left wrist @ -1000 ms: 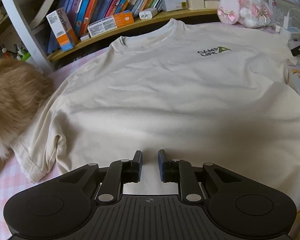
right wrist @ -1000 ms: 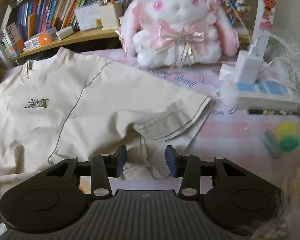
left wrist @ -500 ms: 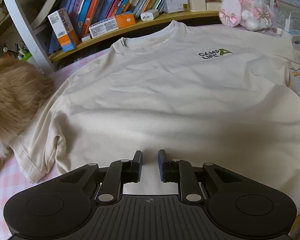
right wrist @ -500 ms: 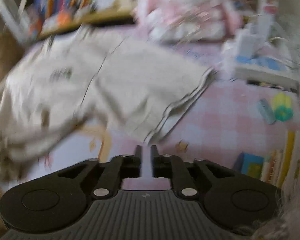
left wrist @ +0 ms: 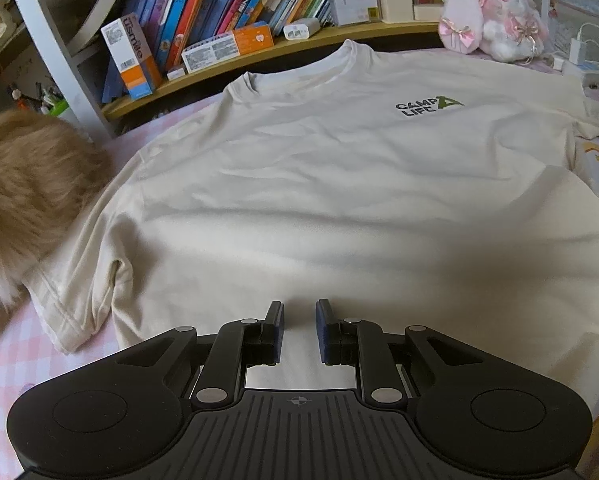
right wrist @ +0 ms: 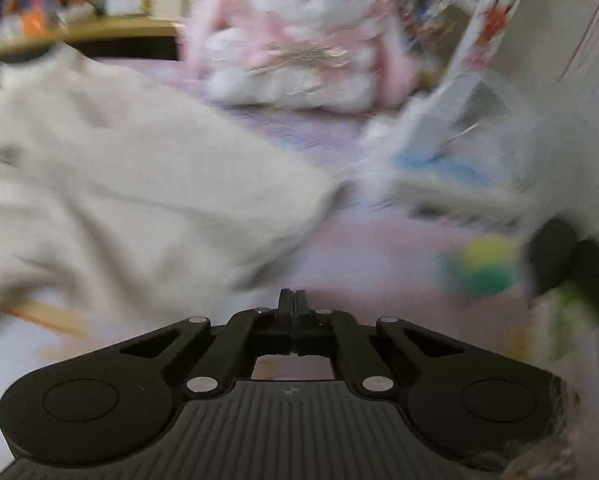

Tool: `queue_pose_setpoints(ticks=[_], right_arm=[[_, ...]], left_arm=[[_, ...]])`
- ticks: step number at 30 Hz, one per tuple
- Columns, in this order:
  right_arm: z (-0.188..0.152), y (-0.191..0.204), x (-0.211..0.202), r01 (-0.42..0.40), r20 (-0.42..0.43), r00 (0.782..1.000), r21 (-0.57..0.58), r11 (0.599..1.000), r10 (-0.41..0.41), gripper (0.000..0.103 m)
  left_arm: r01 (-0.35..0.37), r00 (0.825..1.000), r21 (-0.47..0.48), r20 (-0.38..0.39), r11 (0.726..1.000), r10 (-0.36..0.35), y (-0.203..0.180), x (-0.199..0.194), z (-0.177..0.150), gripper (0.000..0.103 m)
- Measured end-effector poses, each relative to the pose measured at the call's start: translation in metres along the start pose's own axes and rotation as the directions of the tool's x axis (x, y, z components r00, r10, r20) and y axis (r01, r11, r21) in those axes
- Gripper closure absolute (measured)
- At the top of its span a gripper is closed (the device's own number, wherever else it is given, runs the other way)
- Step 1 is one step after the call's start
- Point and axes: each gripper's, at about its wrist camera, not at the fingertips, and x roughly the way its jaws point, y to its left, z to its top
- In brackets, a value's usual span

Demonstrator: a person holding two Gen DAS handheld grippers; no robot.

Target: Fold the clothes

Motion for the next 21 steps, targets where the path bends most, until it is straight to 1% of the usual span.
queue_pose_setpoints(ticks=[2, 3, 4, 5, 6, 7, 8, 9, 10, 11, 12, 13, 15, 17, 19, 21], right_arm=[[0.000, -0.016, 0.003, -0.034, -0.004, 0.999, 0.074, 0.997, 0.034, 0.102], [0.001, -0.018, 0.002, -0.039, 0.000, 0.999, 0.091, 0.995, 0.039, 0.102], [0.002, -0.021, 0.000, -0.045, 0.005, 0.999, 0.108, 0.993, 0.044, 0.101], [0.001, -0.020, -0.005, -0.069, 0.024, 0.997, 0.122, 0.990, 0.067, 0.099], [0.001, -0.018, -0.010, -0.123, 0.039, 0.992, 0.143, 0.982, 0.119, 0.095], [0.000, -0.015, -0.015, -0.176, 0.055, 0.984, 0.163, 0.971, 0.169, 0.078], [0.002, -0.010, -0.017, -0.216, 0.066, 0.976, 0.182, 0.959, 0.208, 0.058], [0.002, -0.005, -0.019, -0.239, 0.072, 0.971, 0.176, 0.955, 0.229, 0.054], [0.002, 0.001, -0.020, -0.259, 0.076, 0.965, 0.169, 0.951, 0.249, 0.055], [0.002, 0.009, -0.017, -0.248, 0.055, 0.969, 0.132, 0.960, 0.243, 0.057], [0.003, 0.018, -0.013, -0.237, 0.033, 0.971, 0.095, 0.967, 0.235, 0.061], [0.003, 0.026, -0.010, -0.226, 0.014, 0.974, 0.057, 0.972, 0.226, 0.068], [0.002, 0.033, -0.011, -0.214, 0.021, 0.977, -0.024, 0.977, 0.214, 0.072], [0.004, 0.030, -0.010, -0.213, 0.004, 0.977, -0.056, 0.975, 0.214, 0.081], [0.004, 0.026, -0.009, -0.208, -0.005, 0.978, -0.080, 0.975, 0.208, 0.083], [0.004, 0.020, -0.007, -0.197, -0.007, 0.980, -0.069, 0.978, 0.197, 0.083]], left_arm=[[0.007, 1.000, -0.008, -0.001, 1.000, -0.007, 0.002, -0.004, -0.002, 0.078], [0.003, 1.000, -0.019, 0.005, 1.000, -0.003, 0.003, -0.006, -0.003, 0.072], [-0.002, 1.000, -0.032, 0.012, 0.999, 0.002, 0.006, -0.008, -0.004, 0.069], [-0.005, 1.000, -0.052, 0.016, 0.999, 0.006, 0.009, -0.010, -0.005, 0.068], [-0.008, 1.000, -0.071, 0.020, 0.997, 0.010, 0.012, -0.012, -0.006, 0.066], [-0.007, 1.000, -0.093, 0.020, 0.996, 0.009, 0.016, -0.012, -0.007, 0.061], [-0.006, 1.000, -0.110, 0.018, 0.994, 0.008, 0.019, -0.012, -0.008, 0.058], [-0.009, 1.000, -0.112, 0.012, 0.994, 0.011, 0.019, -0.010, -0.009, 0.054], [-0.013, 1.000, -0.111, 0.004, 0.994, 0.013, 0.020, -0.009, -0.011, 0.054], [-0.017, 1.000, -0.103, -0.007, 0.995, 0.017, 0.019, -0.007, -0.011, 0.054], [-0.018, 1.000, -0.098, -0.014, 0.995, 0.017, 0.017, -0.006, -0.012, 0.054], [-0.015, 1.000, -0.101, -0.009, 0.995, 0.014, 0.015, -0.006, -0.013, 0.054], [0.001, 1.000, -0.104, -0.006, 0.995, -0.001, 0.012, -0.006, -0.013, 0.054], [0.018, 1.000, -0.094, -0.002, 0.995, -0.018, 0.007, -0.007, -0.011, 0.055], [0.030, 1.000, -0.079, 0.002, 0.996, -0.030, 0.001, -0.007, -0.010, 0.055], [0.047, 0.999, -0.072, 0.007, 0.996, -0.047, -0.004, -0.007, -0.009, 0.055]])
